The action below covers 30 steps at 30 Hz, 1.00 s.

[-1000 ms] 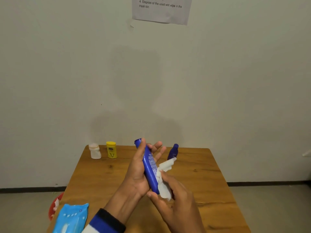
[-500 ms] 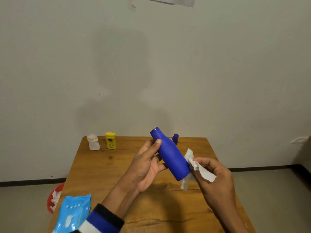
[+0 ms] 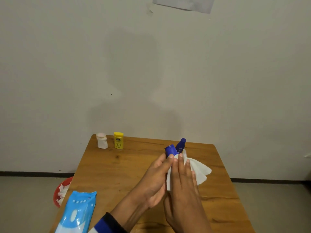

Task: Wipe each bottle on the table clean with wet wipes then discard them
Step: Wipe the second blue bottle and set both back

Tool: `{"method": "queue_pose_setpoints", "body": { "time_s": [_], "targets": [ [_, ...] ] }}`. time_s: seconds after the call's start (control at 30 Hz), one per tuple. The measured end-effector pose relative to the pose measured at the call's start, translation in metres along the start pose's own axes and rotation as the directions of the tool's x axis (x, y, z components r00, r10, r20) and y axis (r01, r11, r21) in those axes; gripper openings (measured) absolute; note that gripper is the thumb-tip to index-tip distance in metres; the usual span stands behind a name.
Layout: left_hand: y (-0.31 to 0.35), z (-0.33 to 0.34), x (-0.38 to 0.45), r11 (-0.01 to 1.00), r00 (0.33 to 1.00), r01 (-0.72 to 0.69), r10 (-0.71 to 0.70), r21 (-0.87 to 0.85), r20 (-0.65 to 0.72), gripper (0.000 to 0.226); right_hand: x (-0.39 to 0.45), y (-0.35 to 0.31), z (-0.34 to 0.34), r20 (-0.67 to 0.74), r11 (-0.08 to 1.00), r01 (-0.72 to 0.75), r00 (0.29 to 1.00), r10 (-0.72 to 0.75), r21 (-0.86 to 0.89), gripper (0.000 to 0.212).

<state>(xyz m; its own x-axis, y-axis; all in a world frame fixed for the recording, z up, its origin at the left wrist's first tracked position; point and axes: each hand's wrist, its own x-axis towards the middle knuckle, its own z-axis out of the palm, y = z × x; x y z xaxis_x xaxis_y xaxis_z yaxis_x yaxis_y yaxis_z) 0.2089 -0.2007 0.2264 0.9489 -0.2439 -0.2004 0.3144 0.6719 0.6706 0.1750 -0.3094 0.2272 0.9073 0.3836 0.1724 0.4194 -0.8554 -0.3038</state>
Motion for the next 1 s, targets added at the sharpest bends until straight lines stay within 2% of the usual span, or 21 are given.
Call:
{"method": "queue_pose_setpoints", "body": {
  "time_s": [0.07,0.13,0.17,0.27,0.37,0.43,0.5,0.6,0.7,0.8,0.9,1.0],
  "targets": [
    [-0.002,0.002,0.002,0.999,1.000,-0.013,0.012,0.049,0.020,0.032,0.001,0.009,-0.004,0.090,0.999,-0.033,0.996,0.030,0.035,0.093],
    [-0.002,0.006,0.004,0.987,0.999,-0.041,0.037,0.154,0.027,0.031,0.005,0.024,-0.016,0.102,0.973,-0.065,0.994,0.043,0.220,0.098],
    [-0.004,0.009,0.006,0.973,0.998,-0.054,0.049,0.224,0.027,0.032,0.009,0.035,-0.024,0.127,0.934,-0.097,0.990,0.056,0.343,0.101],
    [-0.012,0.022,0.011,0.918,0.997,-0.072,0.060,0.389,0.045,0.035,0.017,0.075,-0.049,0.327,0.732,-0.240,0.945,0.025,0.637,0.108],
    [-0.021,0.039,0.025,0.873,0.995,-0.098,0.093,0.478,0.034,0.033,0.015,0.116,-0.059,0.371,0.621,-0.258,0.927,-0.058,0.740,0.098],
    [-0.032,0.054,0.038,0.844,0.991,-0.119,0.129,0.524,0.018,0.032,0.011,0.144,-0.064,0.389,0.494,-0.323,0.920,-0.034,0.807,0.093],
    [-0.044,0.070,0.052,0.830,0.987,-0.135,0.162,0.542,-0.001,0.032,0.008,0.172,-0.070,0.423,0.398,-0.388,0.906,0.000,0.832,0.089],
    [-0.058,0.090,0.072,0.780,0.980,-0.169,0.200,0.603,0.016,0.031,0.004,0.211,-0.077,0.478,0.335,-0.459,0.878,0.027,0.823,0.080],
    [-0.074,0.106,0.087,0.766,0.976,-0.180,0.217,0.617,0.016,0.028,0.001,0.246,-0.079,0.579,0.240,-0.550,0.813,-0.064,0.800,0.060],
    [-0.094,0.118,0.095,0.765,0.990,-0.119,0.137,0.633,0.020,0.029,0.006,0.275,-0.084,0.647,0.175,-0.624,0.749,-0.142,0.762,0.061],
    [-0.110,0.122,0.104,0.705,0.997,-0.042,0.074,0.708,-0.014,0.028,0.016,0.292,-0.086,0.617,0.181,-0.592,0.773,-0.147,0.785,0.051],
    [-0.113,0.122,0.118,0.614,0.990,-0.027,0.126,0.789,-0.064,0.024,0.021,0.293,-0.076,0.559,0.201,-0.540,0.828,-0.046,0.817,0.057]
  ]
}}
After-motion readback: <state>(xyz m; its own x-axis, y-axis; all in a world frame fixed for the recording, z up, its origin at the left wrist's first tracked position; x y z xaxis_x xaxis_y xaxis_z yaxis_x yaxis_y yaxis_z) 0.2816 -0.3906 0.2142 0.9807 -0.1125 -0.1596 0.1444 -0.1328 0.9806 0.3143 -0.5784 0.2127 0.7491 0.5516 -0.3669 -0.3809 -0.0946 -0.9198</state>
